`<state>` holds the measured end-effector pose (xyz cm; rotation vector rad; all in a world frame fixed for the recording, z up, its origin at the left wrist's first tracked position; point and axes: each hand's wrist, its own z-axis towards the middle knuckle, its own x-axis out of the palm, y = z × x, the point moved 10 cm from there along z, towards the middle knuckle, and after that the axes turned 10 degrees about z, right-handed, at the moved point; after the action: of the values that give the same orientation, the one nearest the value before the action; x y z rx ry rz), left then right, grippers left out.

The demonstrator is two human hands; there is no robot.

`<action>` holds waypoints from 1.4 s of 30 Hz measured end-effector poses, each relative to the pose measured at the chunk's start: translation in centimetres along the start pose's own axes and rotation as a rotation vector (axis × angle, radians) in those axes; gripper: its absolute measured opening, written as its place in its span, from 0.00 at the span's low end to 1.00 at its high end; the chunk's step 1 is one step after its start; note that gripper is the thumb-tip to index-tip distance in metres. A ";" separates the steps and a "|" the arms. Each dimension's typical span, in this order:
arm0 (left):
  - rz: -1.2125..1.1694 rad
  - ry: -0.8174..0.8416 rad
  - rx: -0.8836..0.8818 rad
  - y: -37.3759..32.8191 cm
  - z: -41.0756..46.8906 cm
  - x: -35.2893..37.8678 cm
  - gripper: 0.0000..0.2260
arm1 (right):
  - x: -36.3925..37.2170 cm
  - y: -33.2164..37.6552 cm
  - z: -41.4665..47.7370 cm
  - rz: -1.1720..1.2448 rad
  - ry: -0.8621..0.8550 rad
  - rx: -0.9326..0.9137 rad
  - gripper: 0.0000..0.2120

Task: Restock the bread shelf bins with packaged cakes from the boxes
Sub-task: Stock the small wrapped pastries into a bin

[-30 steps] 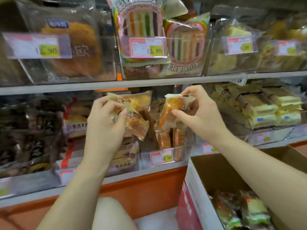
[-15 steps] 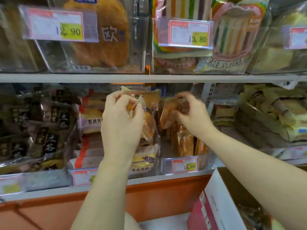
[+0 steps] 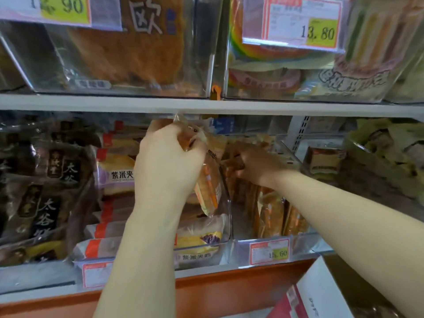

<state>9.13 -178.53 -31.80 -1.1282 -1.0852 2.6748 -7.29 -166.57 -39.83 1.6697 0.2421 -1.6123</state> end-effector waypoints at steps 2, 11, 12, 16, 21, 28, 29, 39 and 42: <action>-0.020 0.004 -0.001 0.2 -0.3 0.1 0.03 | -0.1 0.3 0.4 -0.098 -0.044 -0.030 0.18; -0.067 0.039 0.018 0.3 -0.8 1.3 0.02 | -0.1 -0.4 1.3 -0.472 -0.132 -0.032 0.20; -0.064 0.037 0.022 0.2 -0.9 1.3 0.02 | -0.3 -0.3 1.1 -0.490 -0.126 -0.030 0.22; -0.038 0.022 0.084 -0.8 -1.3 0.9 0.03 | -2.0 -0.1 -0.6 -0.366 -0.150 -0.015 0.24; 0.014 0.072 0.277 -3.6 -2.7 0.9 0.01 | -4.3 1.4 -5.5 0.277 -0.079 -0.120 0.30; 0.029 0.184 0.406 -6.0 -3.7 2.6 0.03 | -6.8 4.9 -7.5 0.353 -0.080 -0.319 0.25; 0.017 0.180 0.402 -6.0 -3.6 2.7 0.02 | -6.6 4.7 -7.3 0.351 -0.086 -0.315 0.24; -0.097 0.082 0.303 -3.9 -2.2 2.6 0.02 | -1.6 1.4 -3.0 0.414 0.006 -0.151 0.22; -0.124 0.105 0.287 -3.6 -2.1 3.1 0.01 | 0.4 1.8 -2.8 0.170 0.105 -0.170 0.23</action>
<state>7.43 -173.67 -32.53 -1.0930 -0.7023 2.5384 -4.00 -166.14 -39.81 1.6001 0.2745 -1.3431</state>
